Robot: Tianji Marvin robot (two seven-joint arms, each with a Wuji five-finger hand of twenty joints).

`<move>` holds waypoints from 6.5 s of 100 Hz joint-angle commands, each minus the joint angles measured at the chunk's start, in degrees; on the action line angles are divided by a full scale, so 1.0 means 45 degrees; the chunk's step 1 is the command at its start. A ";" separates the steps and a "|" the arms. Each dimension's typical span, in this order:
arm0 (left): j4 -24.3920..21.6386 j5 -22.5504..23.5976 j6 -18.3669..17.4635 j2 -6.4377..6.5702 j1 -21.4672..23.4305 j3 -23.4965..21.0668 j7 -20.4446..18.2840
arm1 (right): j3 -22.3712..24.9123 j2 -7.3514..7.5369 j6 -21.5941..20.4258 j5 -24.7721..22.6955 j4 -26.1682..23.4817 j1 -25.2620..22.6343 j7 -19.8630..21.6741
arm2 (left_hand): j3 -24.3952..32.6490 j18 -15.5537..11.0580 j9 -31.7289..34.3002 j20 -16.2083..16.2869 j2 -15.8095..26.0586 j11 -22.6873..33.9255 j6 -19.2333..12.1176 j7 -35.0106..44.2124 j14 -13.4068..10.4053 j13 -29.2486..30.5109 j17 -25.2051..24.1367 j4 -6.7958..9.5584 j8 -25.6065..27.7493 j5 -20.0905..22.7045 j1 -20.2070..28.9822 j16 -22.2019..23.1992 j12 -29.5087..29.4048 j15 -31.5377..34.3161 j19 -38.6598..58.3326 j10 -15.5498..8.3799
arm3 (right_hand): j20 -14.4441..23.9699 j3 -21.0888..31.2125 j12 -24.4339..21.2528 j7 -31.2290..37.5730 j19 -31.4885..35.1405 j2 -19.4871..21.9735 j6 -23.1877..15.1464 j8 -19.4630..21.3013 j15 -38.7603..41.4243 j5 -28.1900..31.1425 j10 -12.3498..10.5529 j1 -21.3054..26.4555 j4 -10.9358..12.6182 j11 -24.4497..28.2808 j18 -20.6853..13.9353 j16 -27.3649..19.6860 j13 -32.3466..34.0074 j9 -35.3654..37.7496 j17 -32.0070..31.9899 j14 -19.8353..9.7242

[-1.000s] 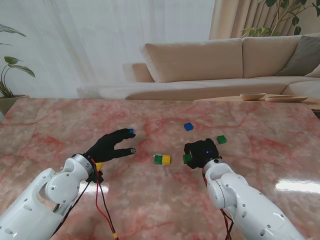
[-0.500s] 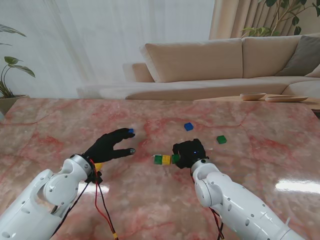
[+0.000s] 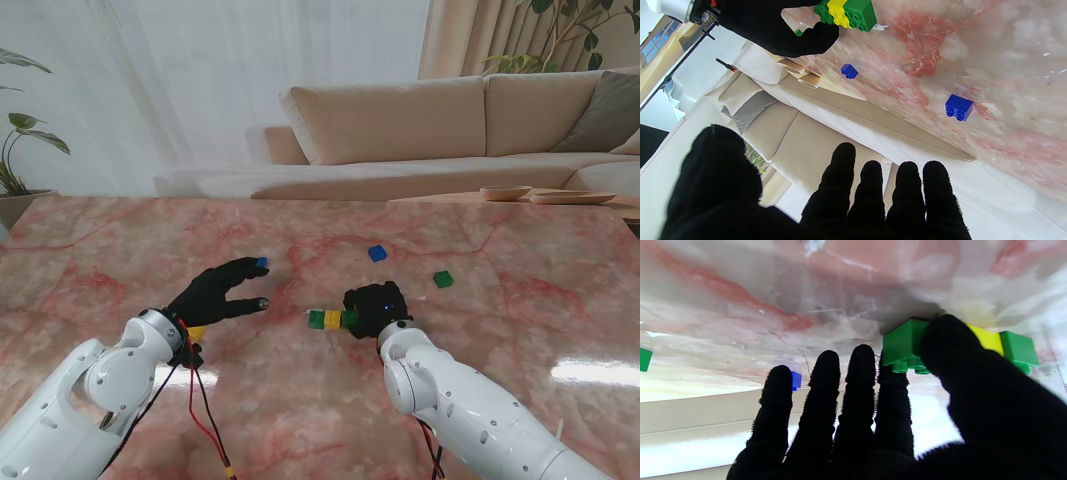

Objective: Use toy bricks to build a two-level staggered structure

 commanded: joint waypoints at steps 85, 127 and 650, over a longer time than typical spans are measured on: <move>-0.0124 0.0101 0.0015 0.0031 0.0254 -0.0097 0.0037 | -0.0007 -0.0058 0.0423 0.0139 -0.0236 -0.0344 0.0350 | -0.0339 -0.0647 -0.0026 -0.0342 0.0502 -0.0286 0.0108 -0.0162 -0.0623 -0.0361 -0.0114 0.0266 0.0035 0.0213 0.0222 -0.0184 -0.0141 -0.0352 -0.0896 -0.0041 | 0.0113 -0.0583 -0.0295 -0.1044 0.0171 0.1021 0.0516 0.1361 0.0159 -0.0484 0.0136 -0.0617 0.1994 0.0456 -0.0129 -0.0029 -0.0901 -0.1104 -0.0257 -0.0006; -0.0178 0.0122 -0.0001 0.0034 0.0334 -0.0167 0.0038 | -0.0043 -0.0135 0.0405 0.0168 -0.0214 -0.0378 0.0034 | -0.0347 -0.0640 -0.0013 -0.0397 0.0526 -0.0295 0.0102 -0.0174 -0.0625 -0.0352 -0.0123 0.0261 0.0035 0.0226 0.0207 -0.0182 -0.0147 -0.0361 -0.1035 -0.0041 | 0.0125 0.0148 -0.0195 -0.0523 0.0479 0.0810 0.0226 0.1214 0.0261 -0.0086 0.0075 -0.0644 0.1036 0.0554 -0.0081 0.0014 -0.0436 -0.0472 0.0050 -0.0002; -0.0206 -0.0224 0.0183 0.0130 0.0439 -0.0620 -0.0629 | -0.0207 0.1097 -0.3646 -0.0125 0.6716 0.3967 0.0801 | -0.0460 -0.0769 -0.0199 -0.0749 0.0996 -0.0387 0.0143 -0.0357 -0.0707 -0.0572 -0.0051 0.0168 0.0039 0.0152 0.0380 -0.0238 -0.0203 -0.0495 -0.1893 -0.0033 | -0.0333 0.0094 -0.0733 -0.0208 0.4238 -0.0115 -0.0785 0.2122 0.0545 -0.1163 -0.0686 0.0767 0.1328 0.0579 -0.0601 0.0112 0.2893 -0.0030 0.2886 -0.0577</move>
